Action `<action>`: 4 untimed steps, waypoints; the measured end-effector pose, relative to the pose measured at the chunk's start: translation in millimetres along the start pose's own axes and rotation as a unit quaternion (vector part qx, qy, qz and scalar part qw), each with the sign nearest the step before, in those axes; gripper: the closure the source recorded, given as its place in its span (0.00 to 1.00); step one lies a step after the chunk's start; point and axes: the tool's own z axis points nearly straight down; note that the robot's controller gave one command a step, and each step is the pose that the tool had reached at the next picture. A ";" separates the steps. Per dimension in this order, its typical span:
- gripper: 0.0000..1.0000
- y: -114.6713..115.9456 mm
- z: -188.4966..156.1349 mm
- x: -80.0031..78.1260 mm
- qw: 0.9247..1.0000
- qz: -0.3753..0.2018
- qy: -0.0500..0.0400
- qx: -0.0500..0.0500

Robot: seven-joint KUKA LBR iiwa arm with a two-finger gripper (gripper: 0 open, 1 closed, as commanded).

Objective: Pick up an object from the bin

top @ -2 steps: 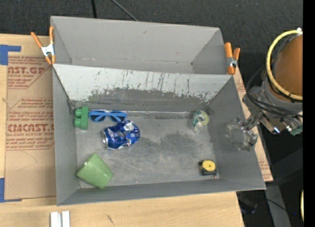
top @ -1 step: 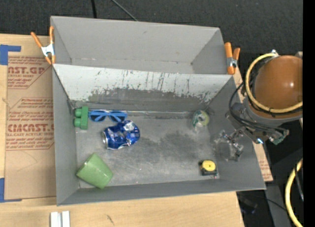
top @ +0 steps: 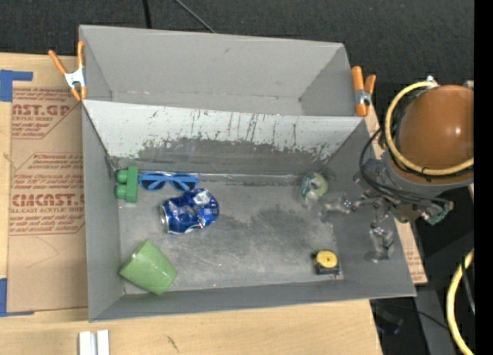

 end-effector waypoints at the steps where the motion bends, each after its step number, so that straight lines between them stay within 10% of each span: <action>1: 0.00 2.6 79.4 18.2 1.000 -0.005 0.003 -0.004; 2: 0.00 5.2 117.1 2.7 1.000 0.001 -0.002 0.003; 3: 1.00 5.6 114.7 3.3 1.000 0.002 -0.001 0.002; 4: 1.00 5.9 -58.4 -11.6 1.000 0.003 -0.002 0.004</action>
Offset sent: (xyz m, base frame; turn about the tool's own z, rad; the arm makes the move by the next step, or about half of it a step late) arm -0.0129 -0.0110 -0.0747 -0.0115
